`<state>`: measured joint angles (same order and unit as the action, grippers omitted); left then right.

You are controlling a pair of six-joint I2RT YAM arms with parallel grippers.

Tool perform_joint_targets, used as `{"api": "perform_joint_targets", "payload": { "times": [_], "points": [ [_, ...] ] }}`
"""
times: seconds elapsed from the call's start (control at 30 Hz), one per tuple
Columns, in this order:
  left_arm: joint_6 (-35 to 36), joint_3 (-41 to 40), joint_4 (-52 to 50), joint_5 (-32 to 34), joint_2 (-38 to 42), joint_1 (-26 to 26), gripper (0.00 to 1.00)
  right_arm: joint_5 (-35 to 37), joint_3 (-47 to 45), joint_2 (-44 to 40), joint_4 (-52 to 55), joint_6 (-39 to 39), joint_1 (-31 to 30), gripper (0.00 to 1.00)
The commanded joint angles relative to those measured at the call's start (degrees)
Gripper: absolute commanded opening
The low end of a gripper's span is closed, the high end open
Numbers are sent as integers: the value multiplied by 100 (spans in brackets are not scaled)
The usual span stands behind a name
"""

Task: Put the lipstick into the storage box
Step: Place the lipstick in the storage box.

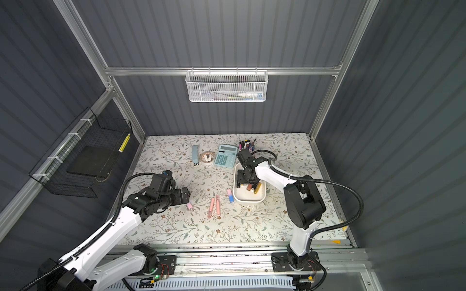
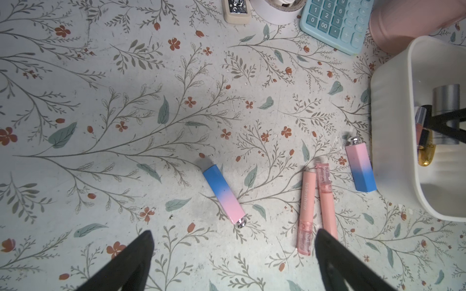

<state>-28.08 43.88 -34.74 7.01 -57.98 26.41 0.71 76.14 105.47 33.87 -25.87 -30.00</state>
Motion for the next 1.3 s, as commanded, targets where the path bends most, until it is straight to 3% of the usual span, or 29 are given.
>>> {"api": "perform_joint_targets", "payload": {
  "times": [0.0,0.67,0.8,0.97,1.27],
  "points": [
    [12,112,-46,80,-71,-40,100,-141,198,153,-82,152,101,27],
    [21,156,248,40,-623,-40,100,-457,222,801,-362,256,498,27],
    [21,170,246,33,-597,-40,100,-492,227,775,-353,253,497,34],
    [24,157,231,-14,-563,-40,100,-414,112,397,-302,277,492,43],
    [-18,103,173,-51,-324,-40,100,-269,-320,-1011,-80,260,172,43]
  ]
}}
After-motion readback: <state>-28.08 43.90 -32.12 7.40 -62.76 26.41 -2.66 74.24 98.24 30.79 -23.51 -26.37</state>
